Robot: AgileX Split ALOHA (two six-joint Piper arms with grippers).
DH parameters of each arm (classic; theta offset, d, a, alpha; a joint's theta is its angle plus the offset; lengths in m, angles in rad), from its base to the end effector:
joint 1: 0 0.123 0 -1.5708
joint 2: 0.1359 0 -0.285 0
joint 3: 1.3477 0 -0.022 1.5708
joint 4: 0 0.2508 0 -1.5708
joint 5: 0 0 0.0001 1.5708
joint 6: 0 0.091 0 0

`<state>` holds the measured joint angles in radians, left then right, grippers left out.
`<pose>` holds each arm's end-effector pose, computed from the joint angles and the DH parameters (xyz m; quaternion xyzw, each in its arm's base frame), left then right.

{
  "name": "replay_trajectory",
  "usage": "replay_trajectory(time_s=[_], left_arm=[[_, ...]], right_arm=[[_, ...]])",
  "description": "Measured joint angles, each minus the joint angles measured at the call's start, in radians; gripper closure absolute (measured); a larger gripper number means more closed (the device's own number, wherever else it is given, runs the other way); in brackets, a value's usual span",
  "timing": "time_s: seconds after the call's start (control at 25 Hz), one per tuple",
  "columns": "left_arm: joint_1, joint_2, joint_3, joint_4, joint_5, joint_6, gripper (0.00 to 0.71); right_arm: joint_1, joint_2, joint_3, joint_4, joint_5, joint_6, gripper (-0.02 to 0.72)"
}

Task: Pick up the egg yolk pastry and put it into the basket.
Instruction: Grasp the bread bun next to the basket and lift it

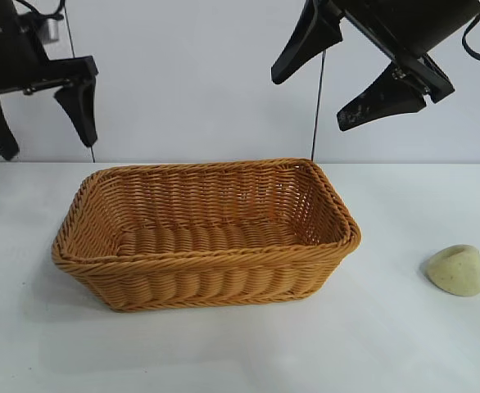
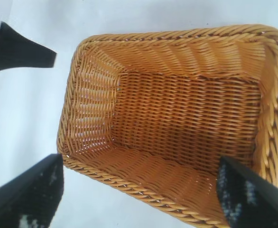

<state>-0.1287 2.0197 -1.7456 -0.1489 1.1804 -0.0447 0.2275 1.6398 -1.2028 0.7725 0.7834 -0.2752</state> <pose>0.4212 -0.0671 0.2474 0.0205 0.9921 -0.0798 0.0947 0.3268 0.1217 0.2714 -0.0284 0.9263 0.3126 0.2086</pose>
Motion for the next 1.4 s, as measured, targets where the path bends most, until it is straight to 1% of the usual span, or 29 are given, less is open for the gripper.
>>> replay_trajectory(time_s=[0.2,0.48,0.68,0.8,0.88,1.0,1.2,1.4], left_arm=[[0.024,-0.056,0.000,0.072,0.029,-0.001,0.018],[0.113,-0.071,0.003,0.120,0.030,-0.002,0.018],[0.120,-0.160,0.054,0.135,0.029,-0.002,0.018],[0.120,-0.257,0.139,0.135,0.029,-0.003,0.018],[0.120,-0.340,0.220,0.135,0.029,-0.003,0.019],[0.120,-0.497,0.358,0.136,0.030,-0.004,0.030],[0.120,-0.804,0.627,0.136,0.032,-0.004,0.035],[0.120,-1.094,0.862,0.136,0.032,-0.004,0.035]], right_arm=[[0.000,0.000,0.000,0.000,0.000,0.000,0.078],[0.000,0.000,0.000,0.000,0.000,0.000,0.078],[0.000,0.000,0.000,0.000,0.000,0.000,0.078],[0.000,0.000,0.000,0.000,0.000,0.000,0.078],[0.000,0.000,0.000,0.000,0.000,0.000,0.078],[0.000,0.000,0.000,0.000,0.000,0.000,0.078],[0.000,0.000,0.000,0.000,0.000,0.000,0.078],[0.000,0.000,0.000,0.000,0.000,0.000,0.078]])
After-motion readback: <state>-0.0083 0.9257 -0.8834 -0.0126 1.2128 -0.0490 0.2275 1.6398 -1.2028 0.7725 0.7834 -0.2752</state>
